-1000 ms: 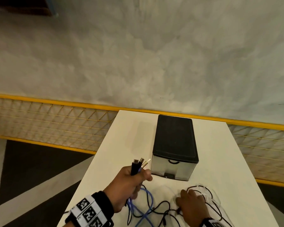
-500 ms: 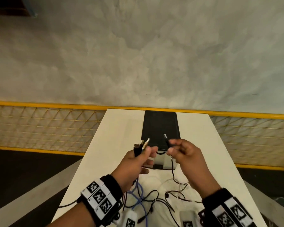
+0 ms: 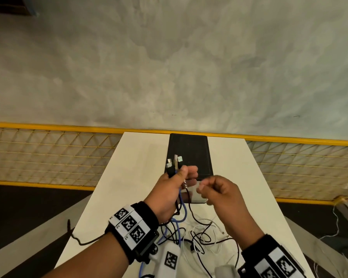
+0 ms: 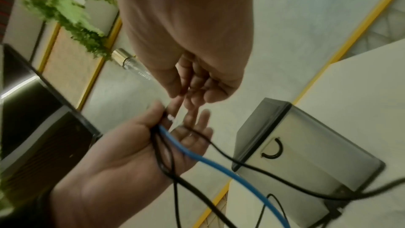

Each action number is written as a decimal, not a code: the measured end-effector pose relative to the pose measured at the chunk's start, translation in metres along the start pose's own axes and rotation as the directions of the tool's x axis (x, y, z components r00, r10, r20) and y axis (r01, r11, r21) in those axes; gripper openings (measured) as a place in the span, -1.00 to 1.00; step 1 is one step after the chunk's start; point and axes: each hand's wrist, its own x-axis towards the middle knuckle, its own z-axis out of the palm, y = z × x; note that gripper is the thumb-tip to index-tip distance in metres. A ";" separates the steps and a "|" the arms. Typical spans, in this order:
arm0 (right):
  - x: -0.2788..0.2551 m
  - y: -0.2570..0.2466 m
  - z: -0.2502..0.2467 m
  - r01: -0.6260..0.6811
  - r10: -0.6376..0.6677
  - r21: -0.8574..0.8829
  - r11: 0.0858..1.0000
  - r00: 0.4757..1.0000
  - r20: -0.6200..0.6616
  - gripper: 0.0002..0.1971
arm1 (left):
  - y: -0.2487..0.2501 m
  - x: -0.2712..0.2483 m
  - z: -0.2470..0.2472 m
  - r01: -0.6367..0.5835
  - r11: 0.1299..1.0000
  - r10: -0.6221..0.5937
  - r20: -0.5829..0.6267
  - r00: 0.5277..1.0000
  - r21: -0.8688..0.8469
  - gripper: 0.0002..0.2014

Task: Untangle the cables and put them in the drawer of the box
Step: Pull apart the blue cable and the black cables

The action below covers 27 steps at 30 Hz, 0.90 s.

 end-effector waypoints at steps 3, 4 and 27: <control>-0.010 0.018 -0.007 -0.368 0.341 0.125 0.921 0.920 0.195 -0.78 | 0.003 0.000 -0.006 -0.005 0.998 0.002 -0.049 0.999 -0.070 -0.64; -0.013 0.024 -0.006 -0.489 0.444 0.139 0.861 0.857 0.264 -0.71 | 0.003 -0.001 -0.007 -0.006 0.996 0.002 -0.047 0.999 -0.090 -0.63; 0.035 0.045 -0.001 -0.581 0.568 0.638 0.505 0.780 0.262 -0.71 | -0.010 -0.069 -0.098 0.102 0.856 0.065 -0.301 0.952 0.507 -0.72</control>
